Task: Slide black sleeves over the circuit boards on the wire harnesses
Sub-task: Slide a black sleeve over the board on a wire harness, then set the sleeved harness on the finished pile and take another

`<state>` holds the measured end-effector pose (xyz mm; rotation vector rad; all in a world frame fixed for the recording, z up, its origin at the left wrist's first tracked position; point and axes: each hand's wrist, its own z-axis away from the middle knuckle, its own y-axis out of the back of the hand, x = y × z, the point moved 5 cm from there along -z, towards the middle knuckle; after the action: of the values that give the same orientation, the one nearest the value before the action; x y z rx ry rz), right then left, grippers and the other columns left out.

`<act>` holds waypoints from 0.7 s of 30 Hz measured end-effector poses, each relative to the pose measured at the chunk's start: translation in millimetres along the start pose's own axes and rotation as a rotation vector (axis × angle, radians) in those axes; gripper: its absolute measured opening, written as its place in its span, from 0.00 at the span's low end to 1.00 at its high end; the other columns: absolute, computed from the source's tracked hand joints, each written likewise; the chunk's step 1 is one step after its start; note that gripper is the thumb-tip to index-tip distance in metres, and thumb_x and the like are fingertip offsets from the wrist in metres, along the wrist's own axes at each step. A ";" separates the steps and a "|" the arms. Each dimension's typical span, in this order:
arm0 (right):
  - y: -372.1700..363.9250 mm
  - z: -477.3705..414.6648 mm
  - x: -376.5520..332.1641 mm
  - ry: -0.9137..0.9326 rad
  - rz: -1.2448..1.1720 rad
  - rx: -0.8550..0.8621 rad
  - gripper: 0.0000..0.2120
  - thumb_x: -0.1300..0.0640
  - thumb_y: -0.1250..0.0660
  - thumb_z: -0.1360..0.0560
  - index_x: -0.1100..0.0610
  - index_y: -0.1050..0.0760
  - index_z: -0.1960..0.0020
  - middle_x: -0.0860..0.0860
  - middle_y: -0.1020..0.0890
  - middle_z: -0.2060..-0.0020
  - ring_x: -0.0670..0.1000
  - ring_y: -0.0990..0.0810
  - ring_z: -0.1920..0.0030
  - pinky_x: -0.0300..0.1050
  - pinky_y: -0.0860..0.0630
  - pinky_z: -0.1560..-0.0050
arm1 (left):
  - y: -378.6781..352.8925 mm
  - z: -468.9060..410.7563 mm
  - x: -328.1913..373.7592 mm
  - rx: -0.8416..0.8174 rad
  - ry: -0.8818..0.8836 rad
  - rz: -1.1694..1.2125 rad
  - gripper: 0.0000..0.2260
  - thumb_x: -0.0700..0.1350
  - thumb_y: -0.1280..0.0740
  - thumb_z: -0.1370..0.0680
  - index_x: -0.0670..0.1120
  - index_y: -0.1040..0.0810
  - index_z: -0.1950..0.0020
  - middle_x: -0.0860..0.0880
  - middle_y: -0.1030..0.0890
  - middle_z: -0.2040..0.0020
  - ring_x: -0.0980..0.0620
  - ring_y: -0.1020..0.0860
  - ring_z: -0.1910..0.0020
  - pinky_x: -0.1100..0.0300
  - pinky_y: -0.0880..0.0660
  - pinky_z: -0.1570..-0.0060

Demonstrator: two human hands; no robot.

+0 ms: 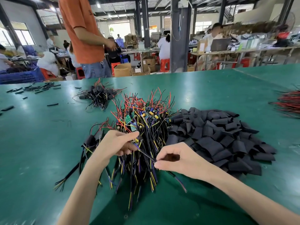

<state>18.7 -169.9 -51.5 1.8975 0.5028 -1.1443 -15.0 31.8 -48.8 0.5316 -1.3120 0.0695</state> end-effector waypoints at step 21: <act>50.4 -10.3 66.0 -0.077 0.945 0.129 0.22 0.60 0.41 0.22 0.45 0.34 0.30 0.45 0.34 0.31 0.52 0.34 0.38 0.49 0.34 0.41 | 14.9 9.5 21.3 -0.004 -0.059 0.716 0.14 0.34 0.49 0.22 0.33 0.25 0.46 0.46 0.27 0.63 0.54 0.30 0.71 0.65 0.29 0.76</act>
<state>92.0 -195.2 -83.0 1.8360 -0.4992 -0.6042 -22.9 35.8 -22.6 0.0380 -1.5061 0.6457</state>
